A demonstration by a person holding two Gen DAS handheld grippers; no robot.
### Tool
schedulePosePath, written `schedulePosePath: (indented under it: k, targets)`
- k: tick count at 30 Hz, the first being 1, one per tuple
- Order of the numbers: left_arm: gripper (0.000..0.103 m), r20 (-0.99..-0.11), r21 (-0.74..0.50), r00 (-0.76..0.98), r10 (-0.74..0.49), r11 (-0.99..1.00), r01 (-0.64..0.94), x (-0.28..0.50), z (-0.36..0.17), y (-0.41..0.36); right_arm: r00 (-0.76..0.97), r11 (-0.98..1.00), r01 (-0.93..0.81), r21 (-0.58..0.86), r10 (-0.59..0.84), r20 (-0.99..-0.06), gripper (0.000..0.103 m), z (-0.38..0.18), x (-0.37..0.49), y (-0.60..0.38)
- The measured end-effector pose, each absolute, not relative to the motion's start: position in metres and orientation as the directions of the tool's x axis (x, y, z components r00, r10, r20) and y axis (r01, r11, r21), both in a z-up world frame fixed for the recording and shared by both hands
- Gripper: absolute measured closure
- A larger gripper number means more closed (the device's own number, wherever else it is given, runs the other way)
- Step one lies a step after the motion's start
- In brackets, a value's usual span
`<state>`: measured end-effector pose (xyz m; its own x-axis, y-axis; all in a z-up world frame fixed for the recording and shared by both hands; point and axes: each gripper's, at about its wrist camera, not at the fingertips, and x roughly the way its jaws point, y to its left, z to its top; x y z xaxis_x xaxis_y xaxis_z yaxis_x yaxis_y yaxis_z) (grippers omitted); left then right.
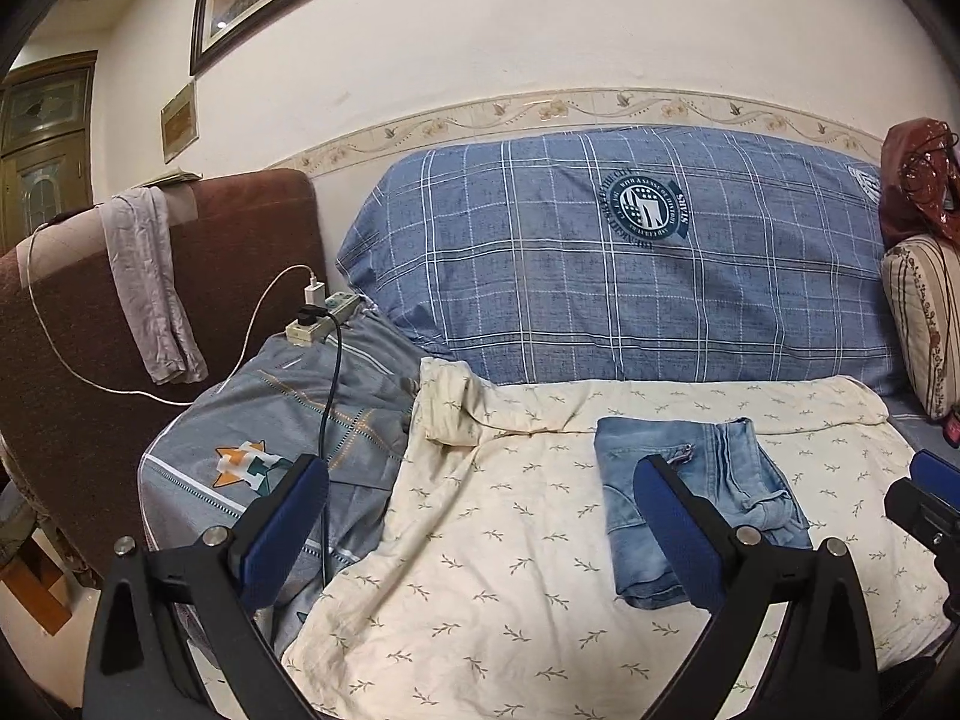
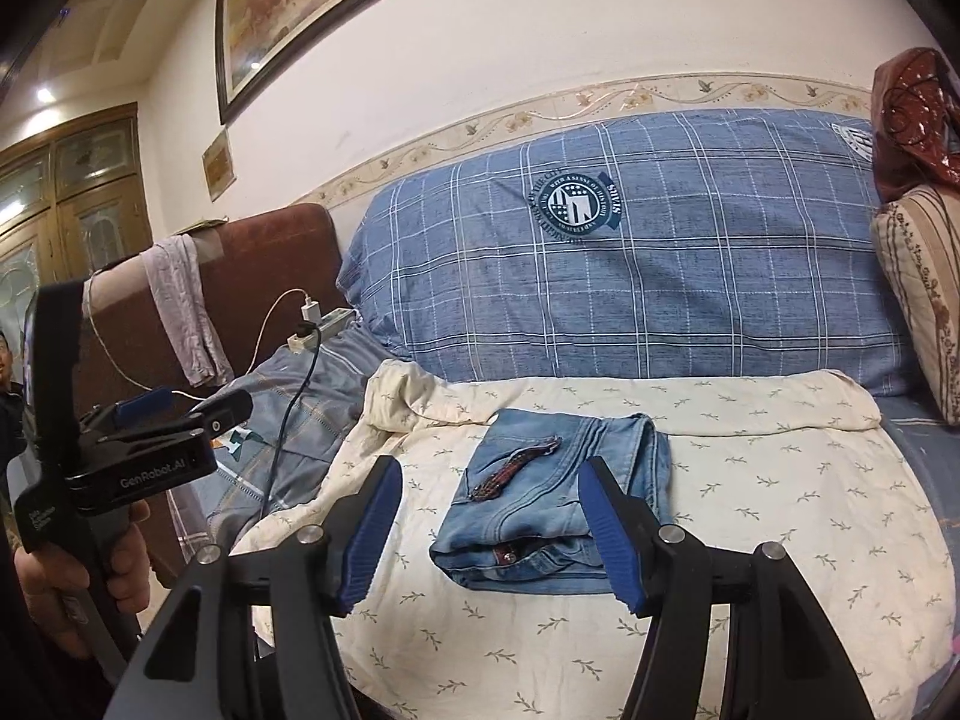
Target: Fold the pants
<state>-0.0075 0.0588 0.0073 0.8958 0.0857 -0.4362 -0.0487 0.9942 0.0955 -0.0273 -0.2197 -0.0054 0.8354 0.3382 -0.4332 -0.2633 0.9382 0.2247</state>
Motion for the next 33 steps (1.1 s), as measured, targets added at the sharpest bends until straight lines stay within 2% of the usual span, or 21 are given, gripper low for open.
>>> schedulePosePath:
  k: [33]
  targets:
    - [0.002,-0.458,0.079,0.885,0.085,0.995,-0.055,-0.007,0.004,0.073,0.844,0.955,-0.259,0.142,0.295,-0.448,0.039,-0.003,-0.027,-0.193]
